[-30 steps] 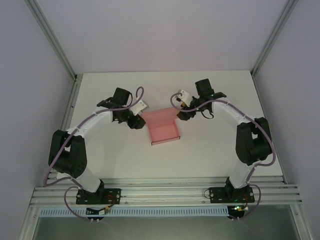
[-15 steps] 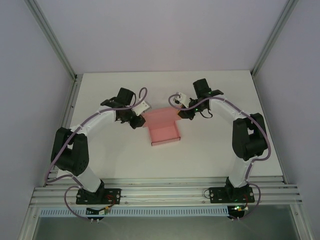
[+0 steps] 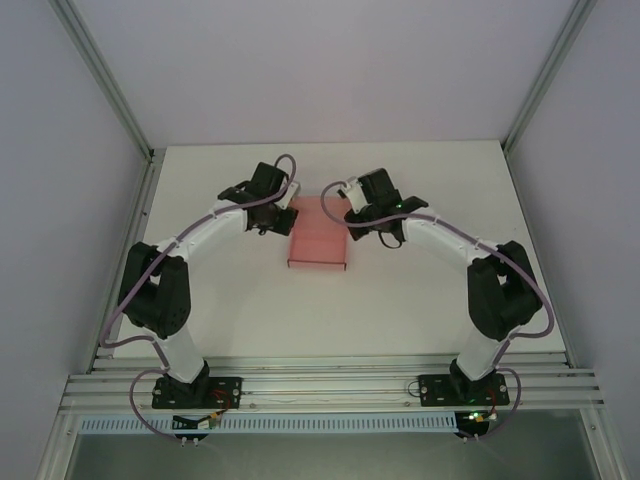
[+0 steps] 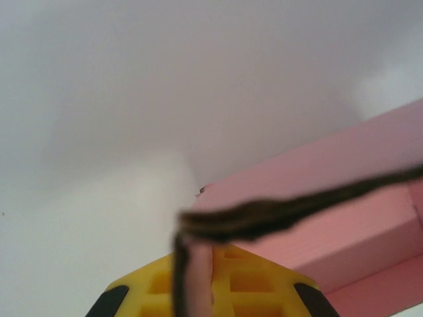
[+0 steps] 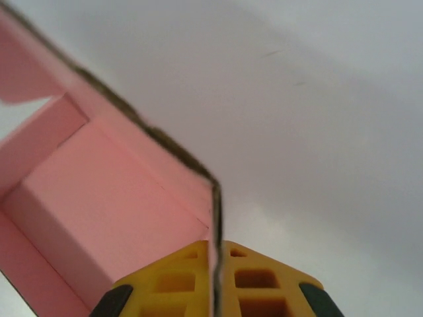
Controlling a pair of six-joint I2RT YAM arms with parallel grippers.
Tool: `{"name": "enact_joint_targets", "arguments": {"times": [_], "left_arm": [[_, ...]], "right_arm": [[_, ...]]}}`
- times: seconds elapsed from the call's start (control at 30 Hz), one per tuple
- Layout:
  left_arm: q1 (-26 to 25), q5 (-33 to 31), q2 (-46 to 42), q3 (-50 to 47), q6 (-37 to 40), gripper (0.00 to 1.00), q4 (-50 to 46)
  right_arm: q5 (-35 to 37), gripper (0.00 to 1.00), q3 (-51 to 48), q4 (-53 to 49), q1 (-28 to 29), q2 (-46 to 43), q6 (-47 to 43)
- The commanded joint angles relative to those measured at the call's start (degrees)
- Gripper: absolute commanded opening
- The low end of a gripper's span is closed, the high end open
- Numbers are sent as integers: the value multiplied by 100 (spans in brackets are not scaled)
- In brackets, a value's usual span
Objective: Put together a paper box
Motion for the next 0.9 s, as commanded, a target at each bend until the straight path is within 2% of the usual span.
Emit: {"name": "enact_joint_targets", "arguments": {"times": [0.0,0.13,0.2,0.3,0.5,0.7,0.87], "left_arm": [[-255,134,-160,155,-1081,5,718],[-315,123,-402,-337,-1527,9,1360],[-347,195,-431,-547,-1621,9,1710],[-400,-122,-327,-621,-1775,10,1816],[-531,-318,-74,-626,-1823,9,1812],[-572,-387,-35,-1168,-1775,10,1873],[-590,-554,-256,-1606,-1683,12,1957]], "right_arm": [[1049,0,-182,1106,151,-189,2145],[1430,0,-738,2413,393,-195,3350],[1526,0,-911,2959,554,-100,3351],[1554,0,-1053,3410,733,23,3314],[1805,0,-1276,3474,918,185,3518],[2510,2,-1787,3895,1094,167,3650],[2644,3,-2050,4133,1337,250,3386]]}}
